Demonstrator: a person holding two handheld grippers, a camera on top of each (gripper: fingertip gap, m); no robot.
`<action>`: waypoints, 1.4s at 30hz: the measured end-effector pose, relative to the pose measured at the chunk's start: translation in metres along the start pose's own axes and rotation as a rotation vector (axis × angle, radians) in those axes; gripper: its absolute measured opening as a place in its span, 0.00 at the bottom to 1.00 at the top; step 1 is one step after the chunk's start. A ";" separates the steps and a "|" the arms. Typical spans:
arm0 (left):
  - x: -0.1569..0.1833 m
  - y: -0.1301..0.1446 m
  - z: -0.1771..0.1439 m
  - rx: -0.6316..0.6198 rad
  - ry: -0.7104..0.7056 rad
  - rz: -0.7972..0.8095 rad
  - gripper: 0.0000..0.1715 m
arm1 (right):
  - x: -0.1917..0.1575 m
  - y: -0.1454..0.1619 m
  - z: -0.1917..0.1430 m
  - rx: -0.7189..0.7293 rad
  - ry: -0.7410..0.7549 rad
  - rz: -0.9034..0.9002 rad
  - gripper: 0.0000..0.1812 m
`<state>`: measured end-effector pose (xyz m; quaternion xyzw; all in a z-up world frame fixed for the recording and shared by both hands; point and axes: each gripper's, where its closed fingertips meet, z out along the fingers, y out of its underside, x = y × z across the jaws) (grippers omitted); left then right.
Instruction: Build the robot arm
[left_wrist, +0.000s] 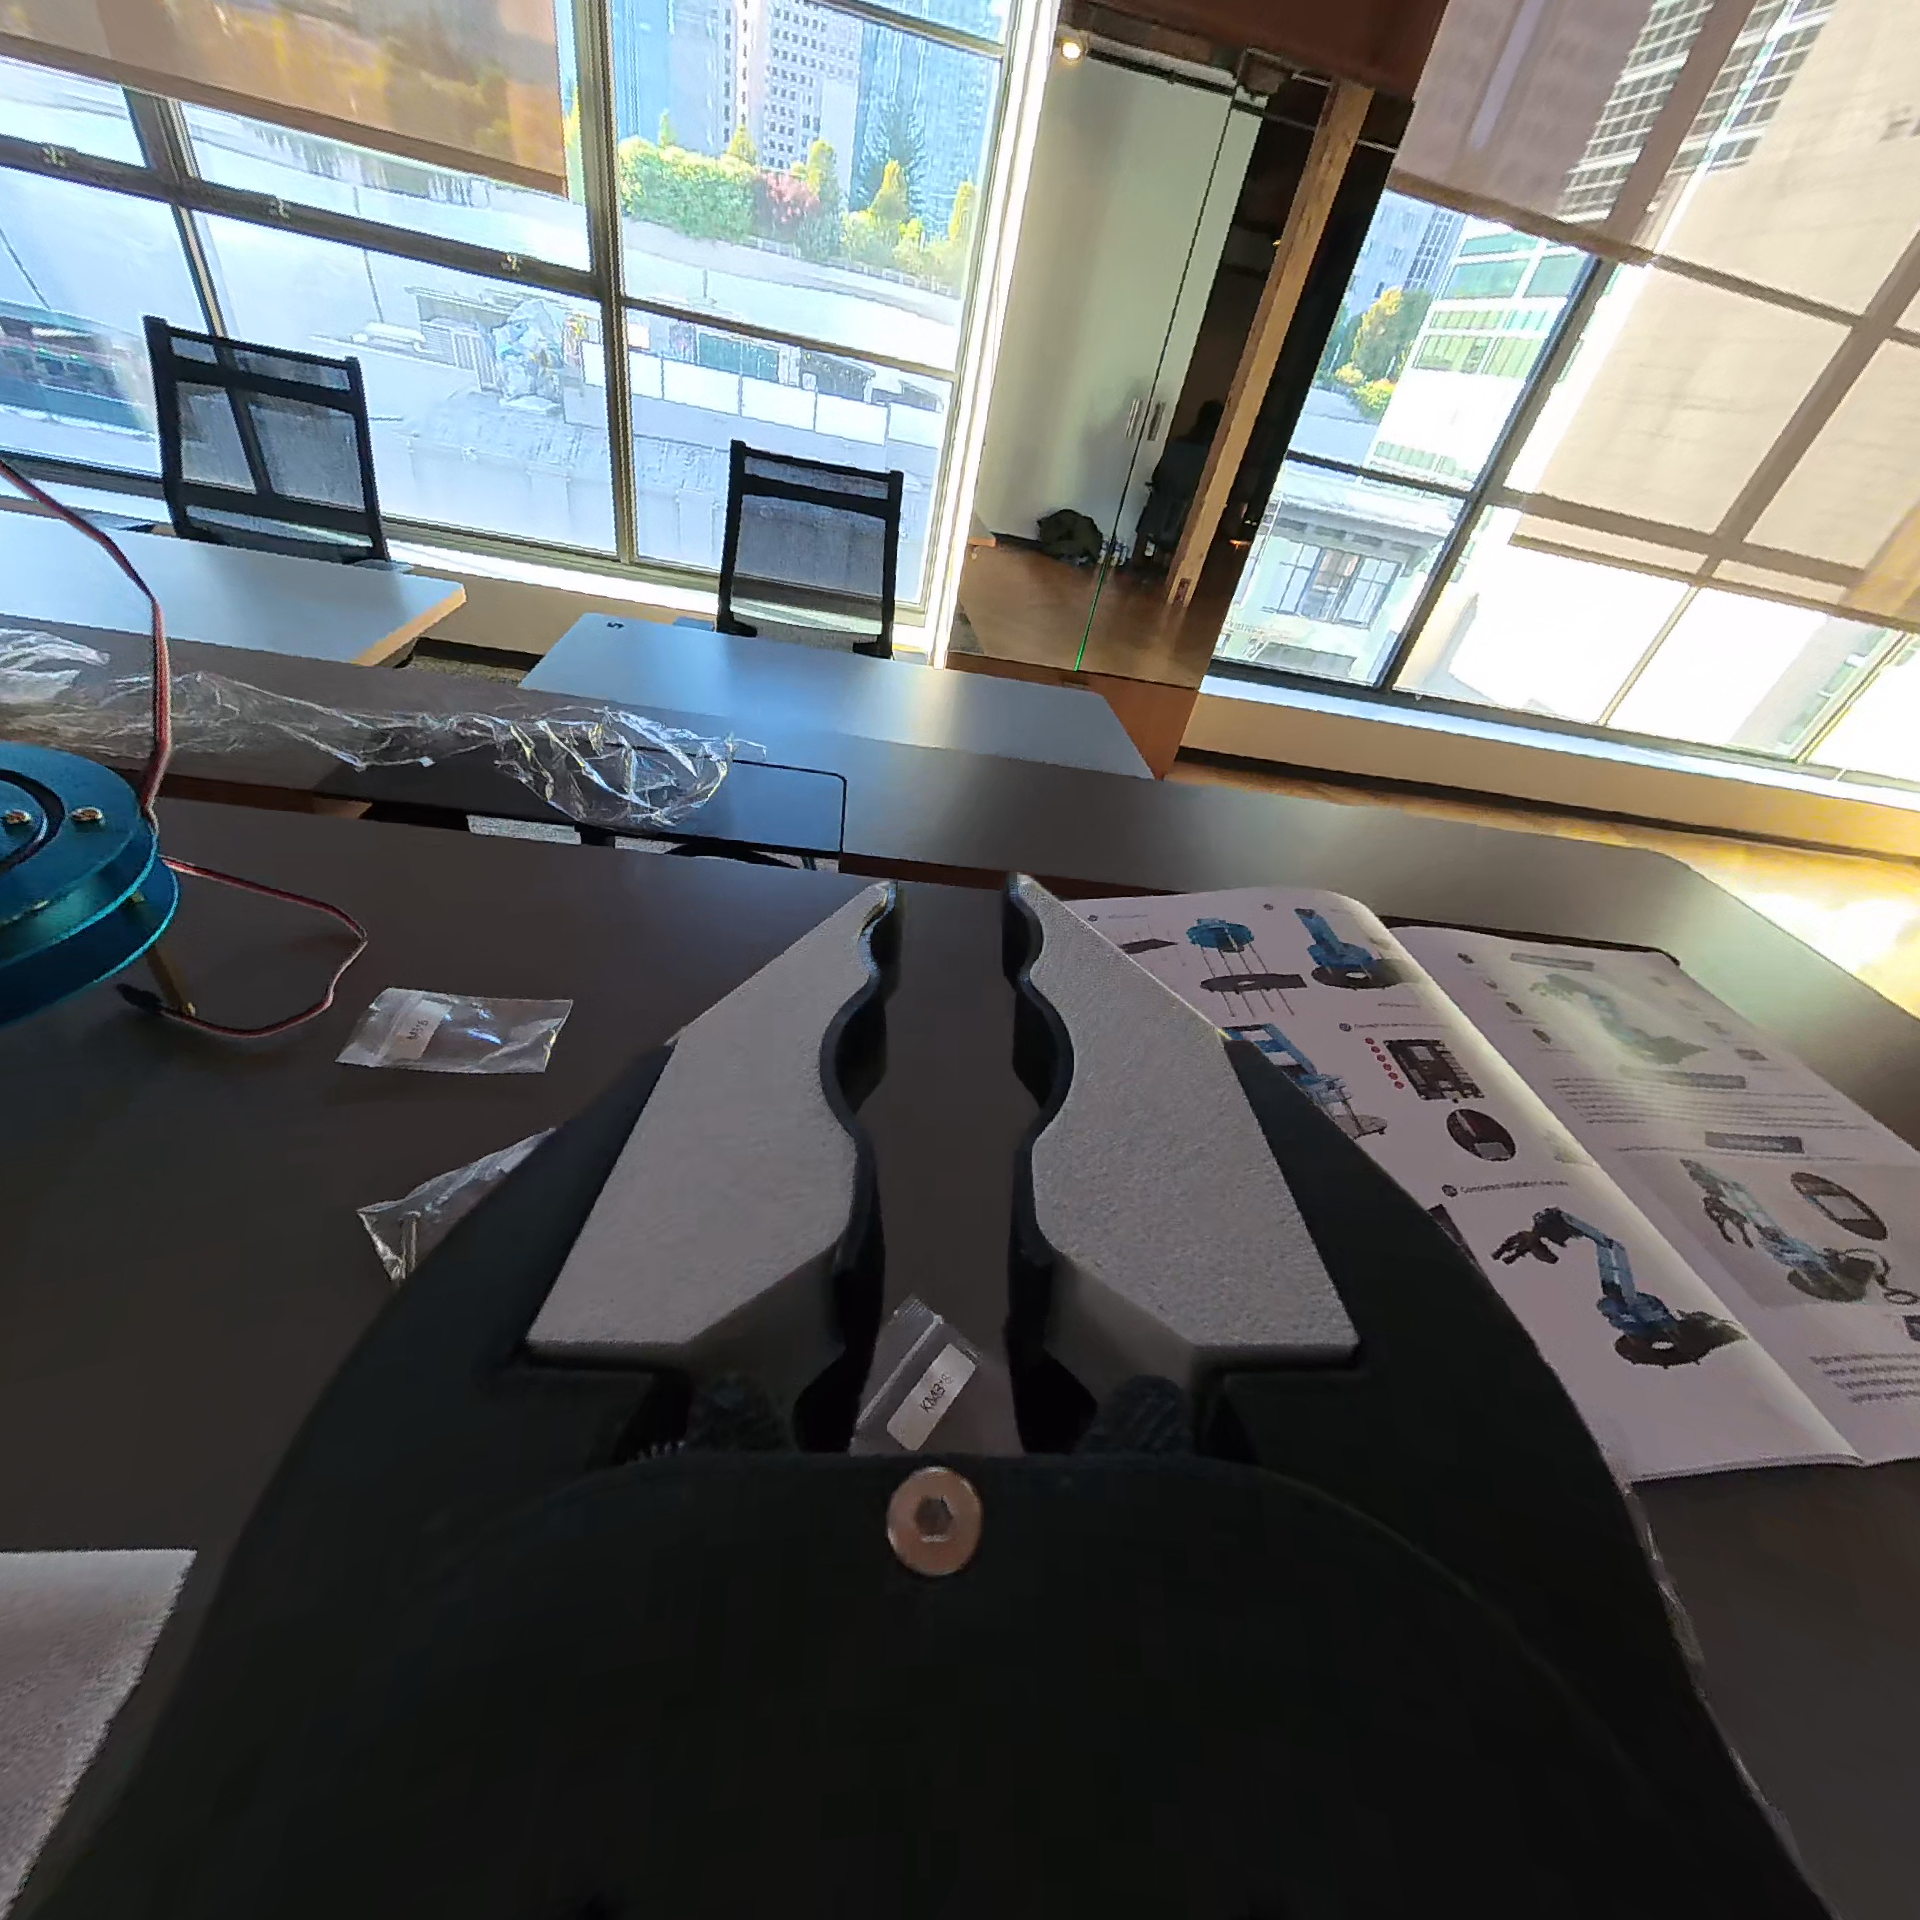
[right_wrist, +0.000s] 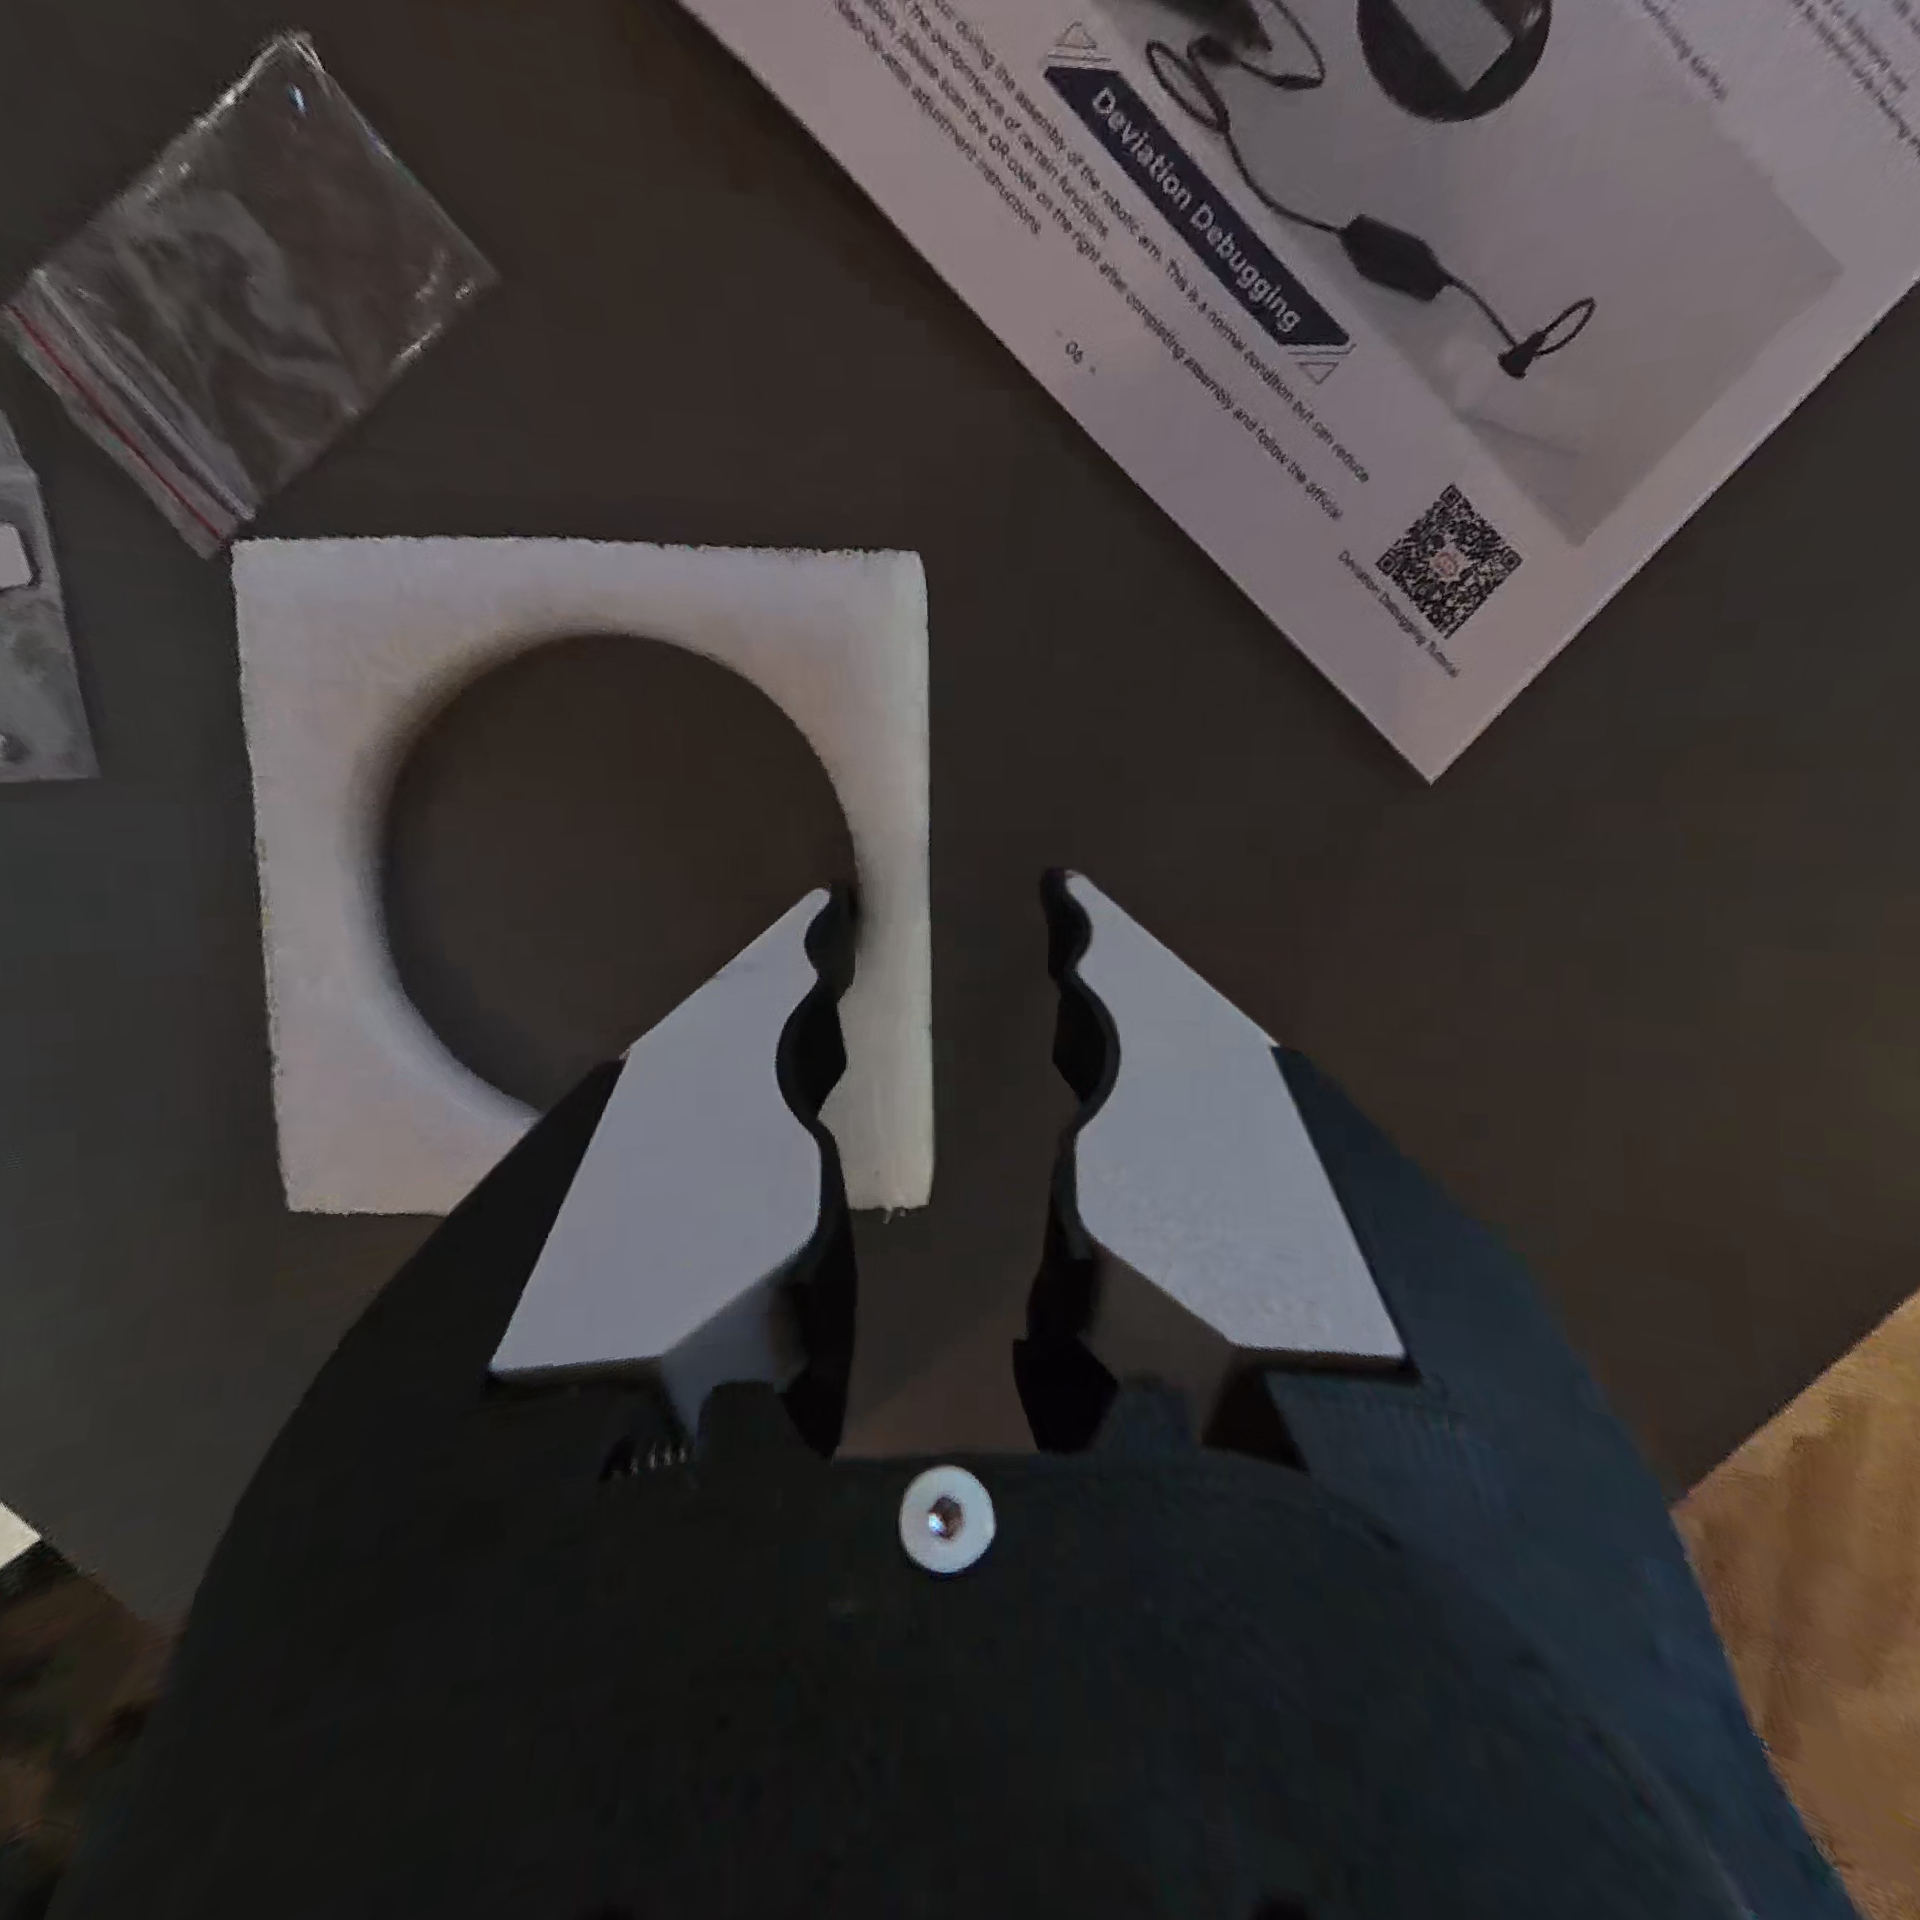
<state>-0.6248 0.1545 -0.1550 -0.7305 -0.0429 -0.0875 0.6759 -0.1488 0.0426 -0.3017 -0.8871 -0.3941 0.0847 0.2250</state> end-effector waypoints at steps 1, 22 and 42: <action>0.001 -0.002 -0.001 0.008 0.004 0.000 0.09 | -0.002 0.001 0.001 0.003 -0.015 0.012 0.16; -0.029 -0.109 -0.123 0.227 0.032 -0.105 0.10 | -0.130 -0.420 0.163 0.114 -0.351 -0.499 0.05; -0.050 -0.086 -0.232 0.110 -0.149 0.015 0.10 | -0.129 -0.407 0.119 0.369 -0.273 -0.623 0.29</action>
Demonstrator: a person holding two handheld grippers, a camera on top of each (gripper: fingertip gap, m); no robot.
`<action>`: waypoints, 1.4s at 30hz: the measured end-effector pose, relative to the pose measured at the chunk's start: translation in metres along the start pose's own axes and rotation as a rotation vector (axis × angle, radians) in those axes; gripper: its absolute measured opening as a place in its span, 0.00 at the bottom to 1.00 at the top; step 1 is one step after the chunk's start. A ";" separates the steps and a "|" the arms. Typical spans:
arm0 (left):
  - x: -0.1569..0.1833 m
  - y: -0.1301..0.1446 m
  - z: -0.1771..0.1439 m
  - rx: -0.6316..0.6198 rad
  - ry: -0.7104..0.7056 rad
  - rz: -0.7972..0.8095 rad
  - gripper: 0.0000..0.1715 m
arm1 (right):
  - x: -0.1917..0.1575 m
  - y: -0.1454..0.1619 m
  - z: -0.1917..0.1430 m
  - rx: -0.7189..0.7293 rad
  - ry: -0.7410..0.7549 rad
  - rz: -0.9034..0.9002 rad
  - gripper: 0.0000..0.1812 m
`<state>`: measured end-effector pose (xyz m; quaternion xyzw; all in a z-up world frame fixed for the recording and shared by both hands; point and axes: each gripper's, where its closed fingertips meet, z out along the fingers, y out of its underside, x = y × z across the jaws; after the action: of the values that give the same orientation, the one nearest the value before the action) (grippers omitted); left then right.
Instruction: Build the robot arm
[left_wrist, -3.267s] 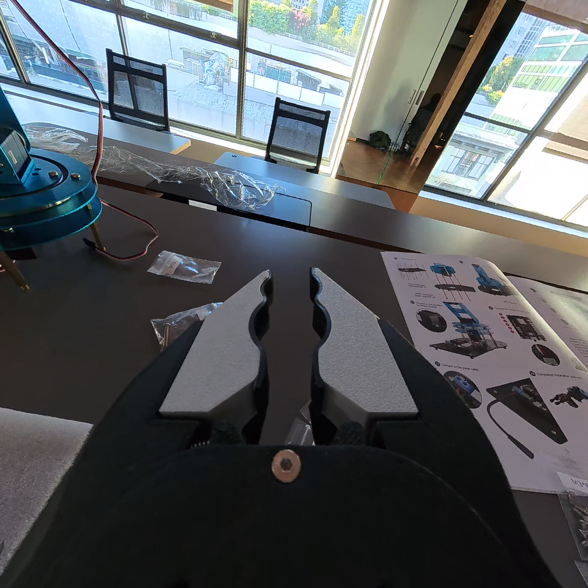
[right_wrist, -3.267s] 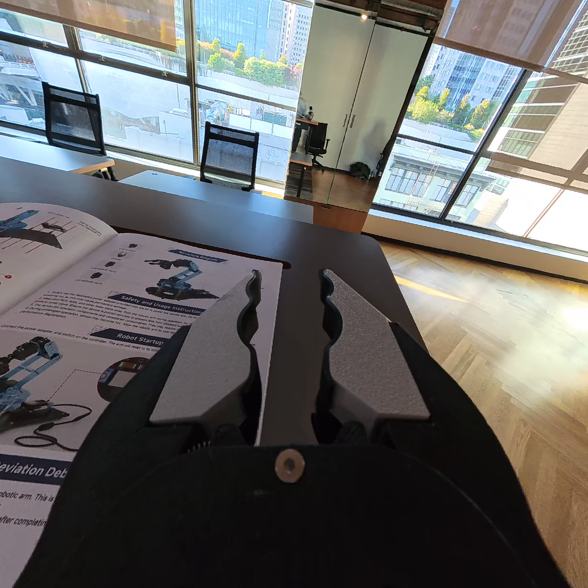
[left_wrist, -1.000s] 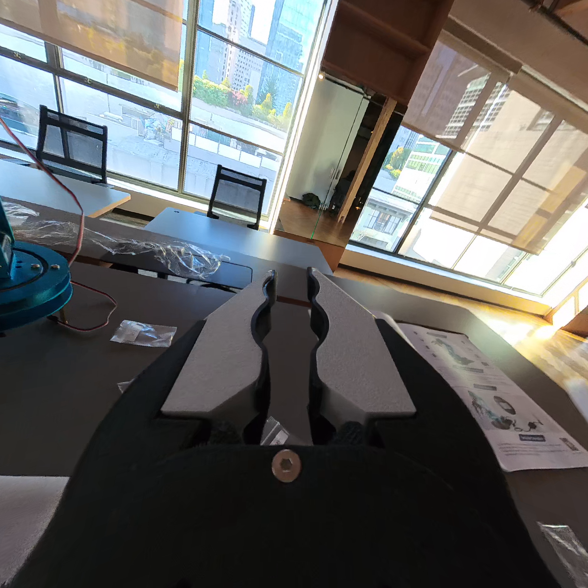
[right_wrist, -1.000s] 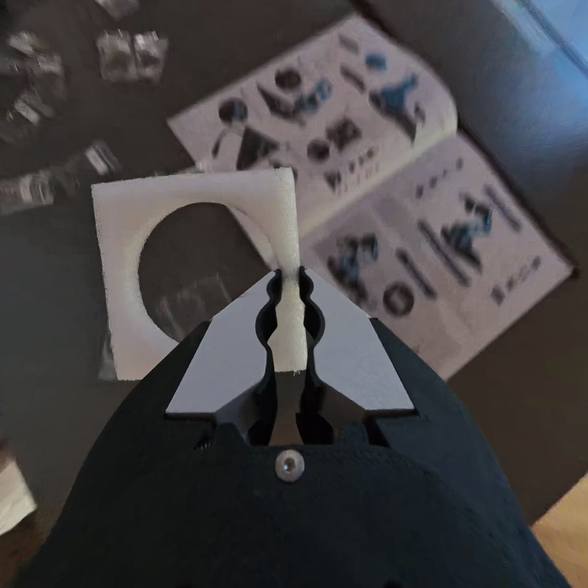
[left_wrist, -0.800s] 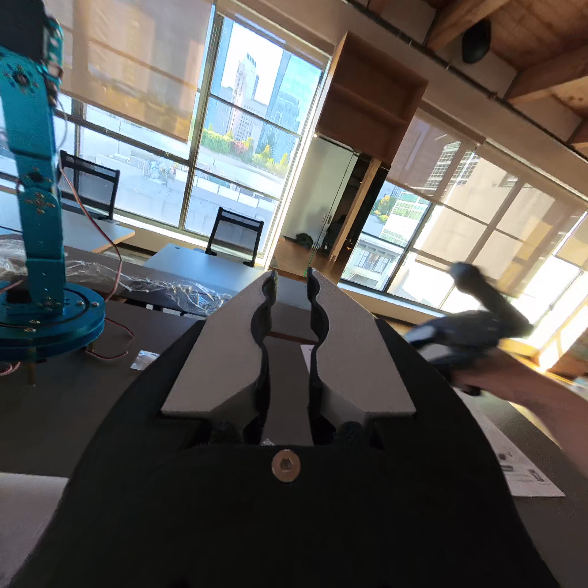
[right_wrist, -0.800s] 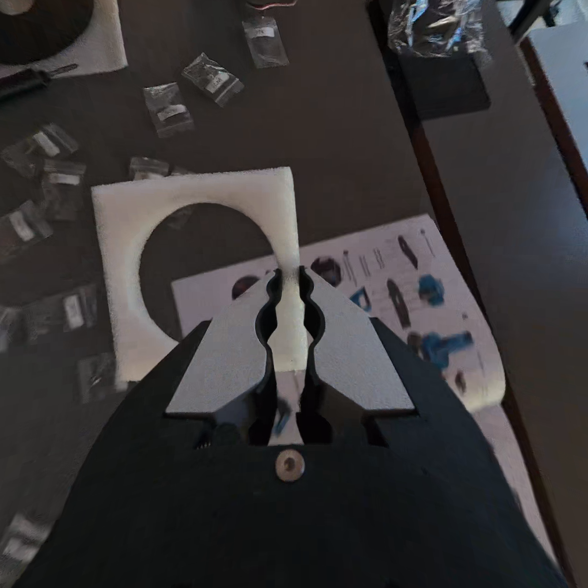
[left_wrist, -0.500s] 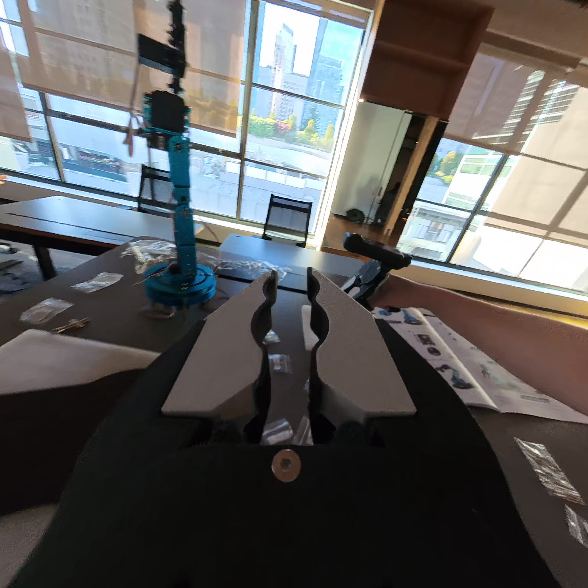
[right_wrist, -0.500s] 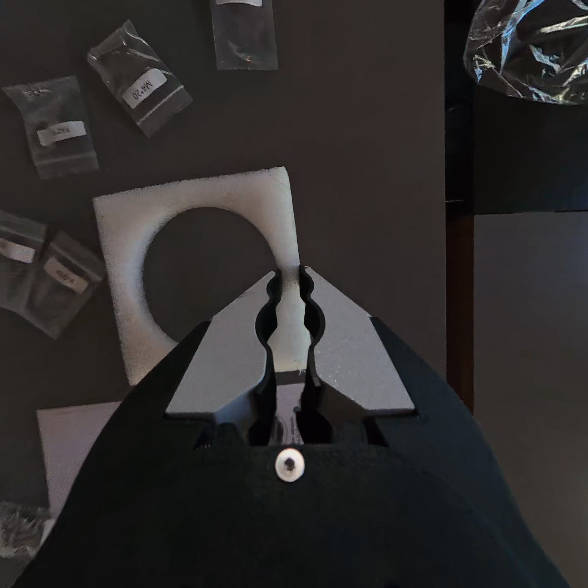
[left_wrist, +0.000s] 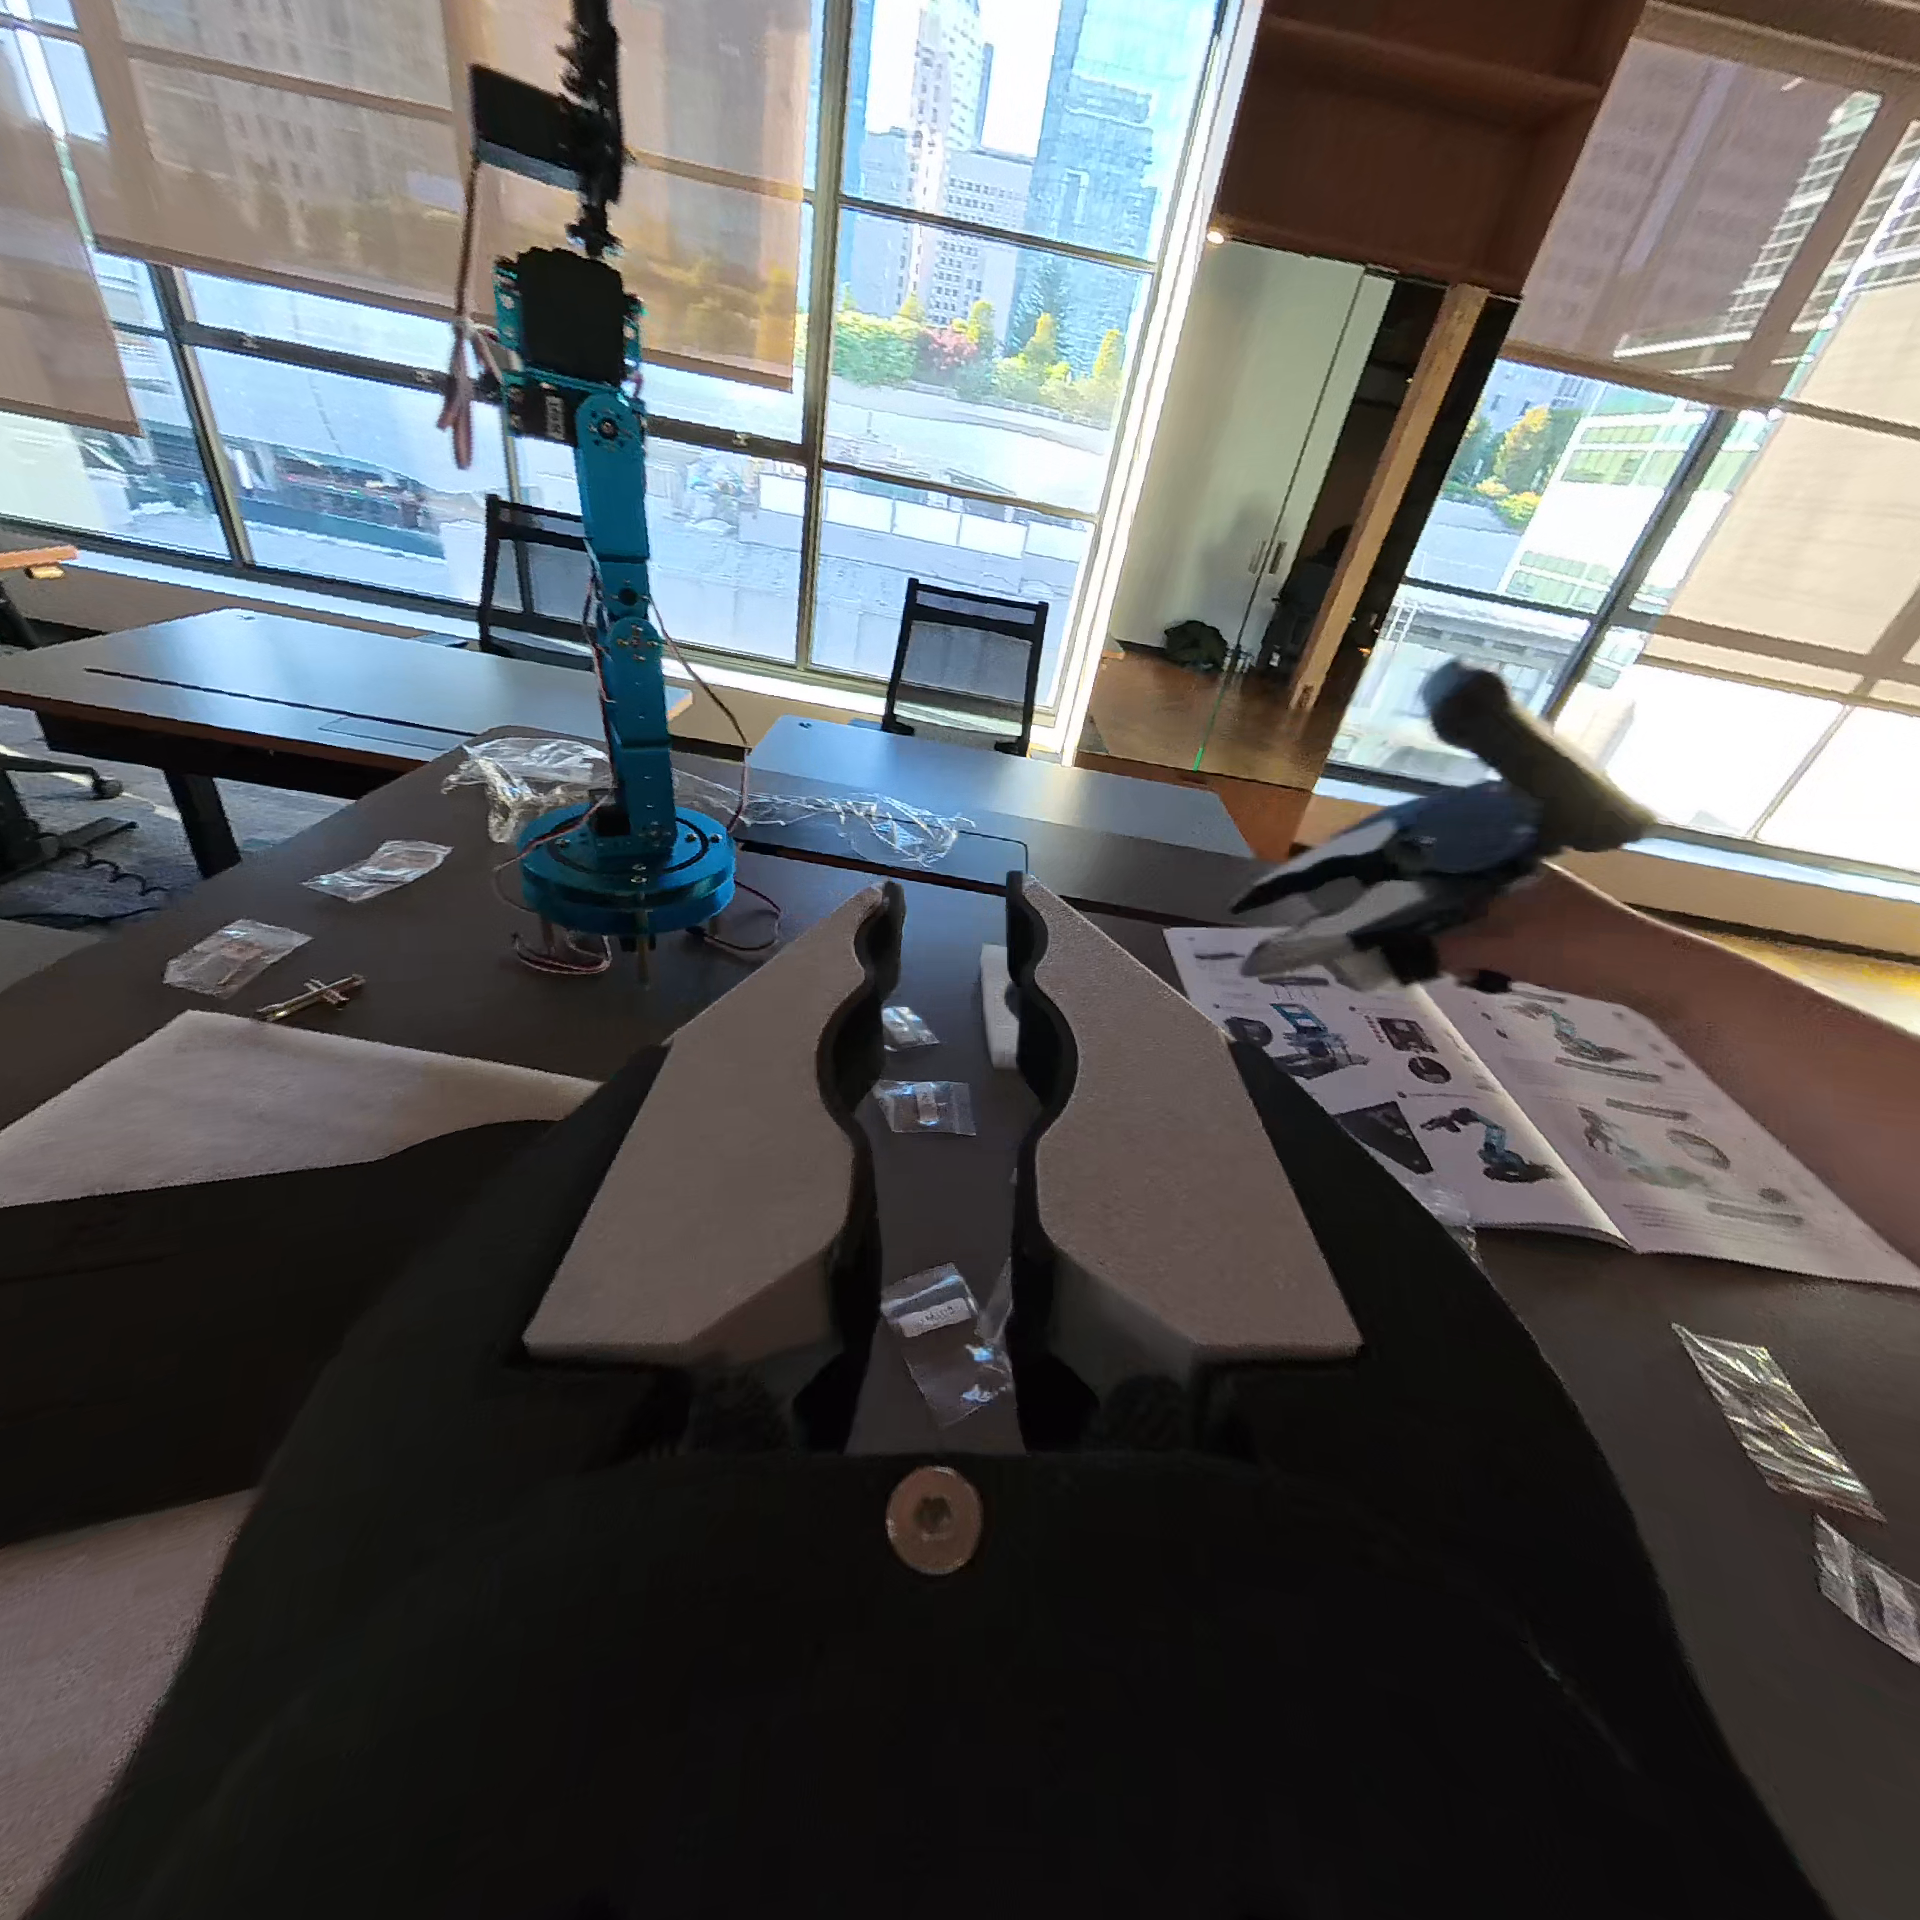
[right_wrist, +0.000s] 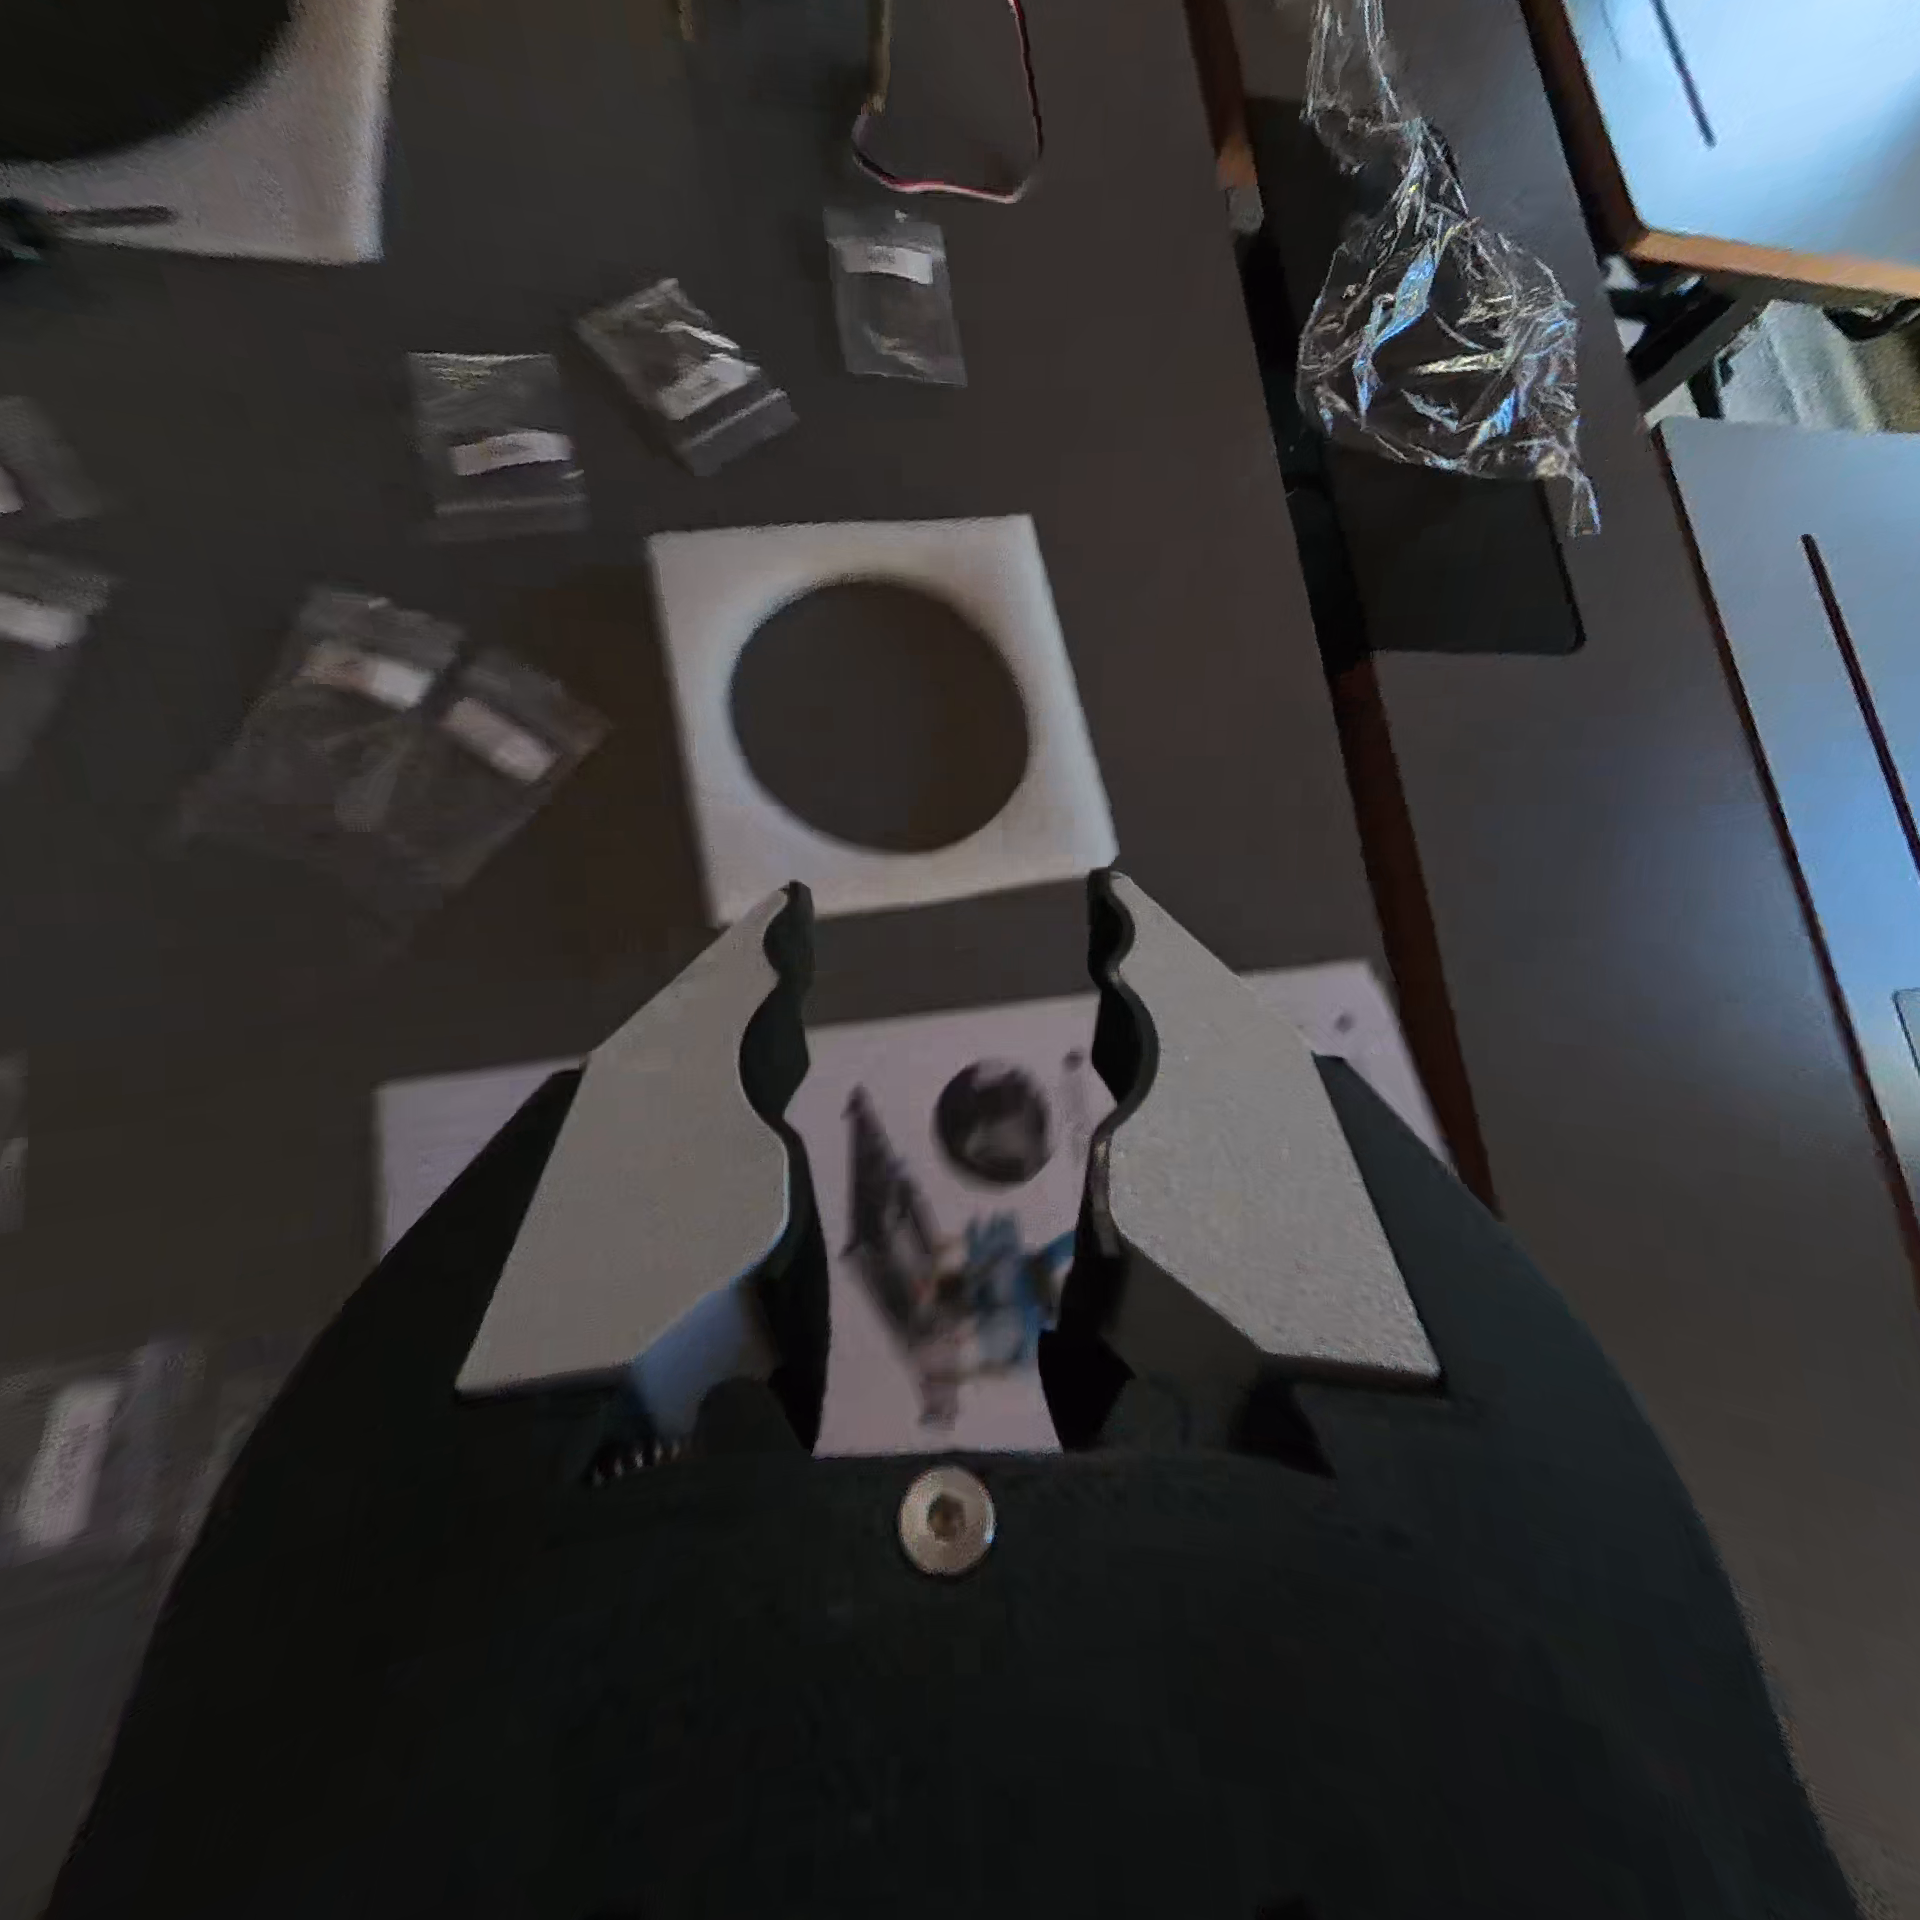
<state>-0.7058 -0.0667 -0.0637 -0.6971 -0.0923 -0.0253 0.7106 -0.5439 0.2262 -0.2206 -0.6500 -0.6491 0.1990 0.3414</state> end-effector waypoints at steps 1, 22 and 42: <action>0.003 0.002 0.003 -0.008 0.013 0.002 0.10 | -0.016 0.013 -0.021 0.028 -0.010 0.017 0.29; 0.058 0.011 0.032 -0.052 0.179 0.049 0.08 | -0.112 0.127 -0.071 0.090 -0.079 0.348 0.16; 0.063 0.007 0.023 -0.069 0.157 0.098 0.07 | -0.111 0.125 -0.054 0.038 -0.101 0.271 0.14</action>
<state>-0.6446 -0.0377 -0.0596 -0.7208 -0.0011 -0.0480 0.6915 -0.4258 0.1167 -0.2919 -0.7143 -0.5679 0.2879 0.2905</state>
